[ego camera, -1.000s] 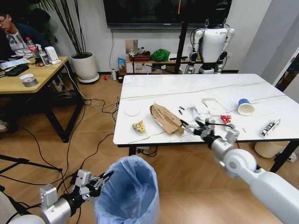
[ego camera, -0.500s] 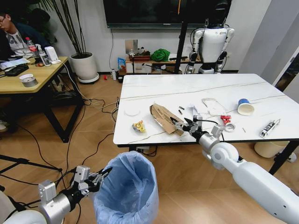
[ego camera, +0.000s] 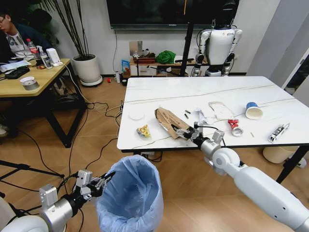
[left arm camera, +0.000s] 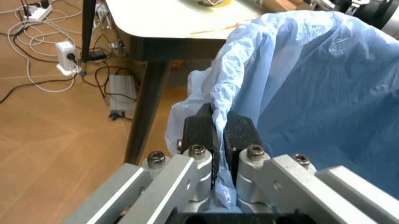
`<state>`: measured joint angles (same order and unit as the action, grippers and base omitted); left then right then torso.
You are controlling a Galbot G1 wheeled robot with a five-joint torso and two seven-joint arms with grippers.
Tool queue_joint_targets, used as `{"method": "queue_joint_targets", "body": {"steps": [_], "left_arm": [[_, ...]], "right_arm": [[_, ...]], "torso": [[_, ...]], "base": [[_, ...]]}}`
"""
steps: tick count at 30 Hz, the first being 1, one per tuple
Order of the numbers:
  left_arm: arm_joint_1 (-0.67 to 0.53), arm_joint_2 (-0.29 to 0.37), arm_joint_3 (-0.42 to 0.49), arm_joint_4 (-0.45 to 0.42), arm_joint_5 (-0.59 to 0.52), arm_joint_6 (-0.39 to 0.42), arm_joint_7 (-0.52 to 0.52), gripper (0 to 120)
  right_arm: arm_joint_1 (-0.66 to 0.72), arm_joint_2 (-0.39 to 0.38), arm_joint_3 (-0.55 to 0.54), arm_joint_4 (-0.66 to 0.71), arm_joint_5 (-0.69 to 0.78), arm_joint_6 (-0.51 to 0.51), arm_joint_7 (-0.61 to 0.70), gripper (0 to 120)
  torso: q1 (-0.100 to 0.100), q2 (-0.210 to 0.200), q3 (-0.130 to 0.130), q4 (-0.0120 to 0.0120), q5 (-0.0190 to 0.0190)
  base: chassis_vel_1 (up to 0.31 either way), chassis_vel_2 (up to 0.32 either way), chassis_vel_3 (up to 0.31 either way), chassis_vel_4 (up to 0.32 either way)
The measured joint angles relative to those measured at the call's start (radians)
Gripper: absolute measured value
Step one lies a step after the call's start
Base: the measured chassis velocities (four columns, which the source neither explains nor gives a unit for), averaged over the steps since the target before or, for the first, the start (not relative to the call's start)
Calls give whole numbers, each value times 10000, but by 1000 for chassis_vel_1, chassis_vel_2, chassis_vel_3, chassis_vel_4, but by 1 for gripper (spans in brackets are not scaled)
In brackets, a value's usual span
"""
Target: Pick up the trash bin and place the trash from the table into it.
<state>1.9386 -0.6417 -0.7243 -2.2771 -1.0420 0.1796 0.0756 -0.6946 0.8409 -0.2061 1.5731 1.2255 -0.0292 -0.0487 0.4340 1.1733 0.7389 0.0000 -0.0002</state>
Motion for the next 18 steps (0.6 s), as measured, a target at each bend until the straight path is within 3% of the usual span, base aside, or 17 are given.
{"method": "queue_joint_targets", "body": {"steps": [10,16,18], "left_arm": [[-44,-30,40,51,-31,0,6,0],[-133,-4,57,97,-128,3,3,0],[-132,-4,56,100,-130,4,3,0]], "right_arm": [[-58,-50,-23,-129,-28,5,-96,64],[-86,-82,5,-66,-29,9,-111,38],[-87,-83,6,-61,-29,10,-113,34]], "torso": [[0,0,0,0,1],[0,-1,0,0,2],[0,-1,0,0,2]], "base": [[0,0,0,0],[0,0,0,0],[0,0,0,0]]}}
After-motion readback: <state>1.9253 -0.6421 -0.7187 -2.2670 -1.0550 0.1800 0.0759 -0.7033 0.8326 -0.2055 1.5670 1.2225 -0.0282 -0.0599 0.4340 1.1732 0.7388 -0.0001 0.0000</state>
